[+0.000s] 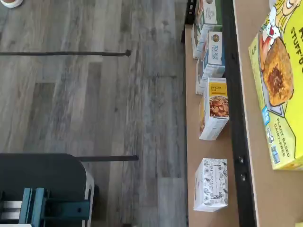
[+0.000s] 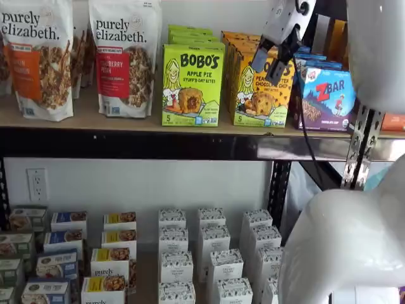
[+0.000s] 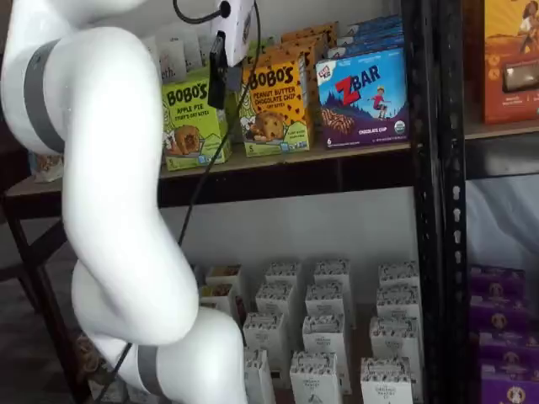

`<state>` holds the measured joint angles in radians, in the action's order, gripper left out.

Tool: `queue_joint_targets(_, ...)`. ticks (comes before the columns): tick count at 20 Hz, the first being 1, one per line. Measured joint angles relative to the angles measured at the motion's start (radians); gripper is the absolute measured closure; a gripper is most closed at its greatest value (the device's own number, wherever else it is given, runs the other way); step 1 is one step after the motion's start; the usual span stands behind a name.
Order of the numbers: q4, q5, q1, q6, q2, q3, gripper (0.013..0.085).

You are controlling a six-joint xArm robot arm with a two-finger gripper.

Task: Pick up the orange box on the top shelf, the fifth box from the left

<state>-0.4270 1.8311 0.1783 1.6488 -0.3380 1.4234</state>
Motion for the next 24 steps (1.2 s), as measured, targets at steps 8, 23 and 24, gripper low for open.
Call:
queue_joint_targets(8,-0.012,-0.054,0.000,-0.006,-0.050,-0.042,0.0130)
queue_joint_targets(23,-0.151,-0.351,0.095,0.076,-0.122,-0.160,0.0130)
queue_joint_targets(24,-0.155,-0.372,0.098,0.082,-0.123,-0.167,0.0130)
